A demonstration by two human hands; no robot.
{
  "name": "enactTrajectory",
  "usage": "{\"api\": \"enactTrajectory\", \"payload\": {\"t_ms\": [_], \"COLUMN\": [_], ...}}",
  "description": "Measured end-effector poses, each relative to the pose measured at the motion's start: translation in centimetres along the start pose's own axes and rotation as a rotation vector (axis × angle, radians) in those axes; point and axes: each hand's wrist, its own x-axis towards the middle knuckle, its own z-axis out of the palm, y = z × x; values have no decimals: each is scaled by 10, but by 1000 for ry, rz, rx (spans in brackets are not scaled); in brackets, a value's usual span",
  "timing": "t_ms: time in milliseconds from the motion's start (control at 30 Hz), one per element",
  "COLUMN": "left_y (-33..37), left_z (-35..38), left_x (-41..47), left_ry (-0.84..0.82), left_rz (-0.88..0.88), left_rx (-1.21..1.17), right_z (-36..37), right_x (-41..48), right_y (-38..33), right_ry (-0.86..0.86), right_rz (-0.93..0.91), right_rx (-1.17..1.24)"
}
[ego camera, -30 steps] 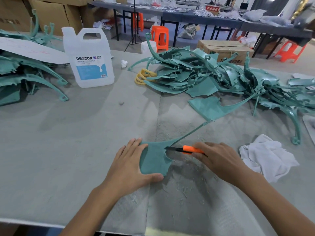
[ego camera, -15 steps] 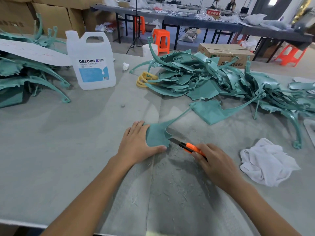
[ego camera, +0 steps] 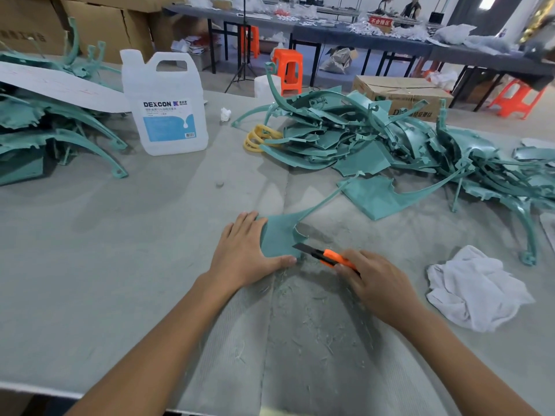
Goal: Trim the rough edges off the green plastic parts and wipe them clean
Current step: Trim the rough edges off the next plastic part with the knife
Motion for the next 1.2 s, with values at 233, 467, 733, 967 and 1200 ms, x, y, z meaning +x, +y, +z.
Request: {"api": "enactTrajectory", "payload": {"t_ms": [233, 467, 733, 967, 1200], "left_y": [0, 0, 0, -2, -1], "left_z": [0, 0, 1, 2, 1], "left_x": [-1, -4, -8, -5, -3], "left_ry": [-7, 9, 38, 34, 9], "left_rz": [2, -4, -3, 3, -9], "left_rx": [-3, -23, -30, -43, -65], "right_z": [1, 2, 2, 9, 9], "right_x": [2, 1, 5, 9, 8], "right_y": [8, 8, 14, 7, 5], "right_ry": [22, -8, -25, 43, 35], "right_rz": [15, 32, 21, 34, 62], "right_rx": [69, 66, 88, 11, 27]}}
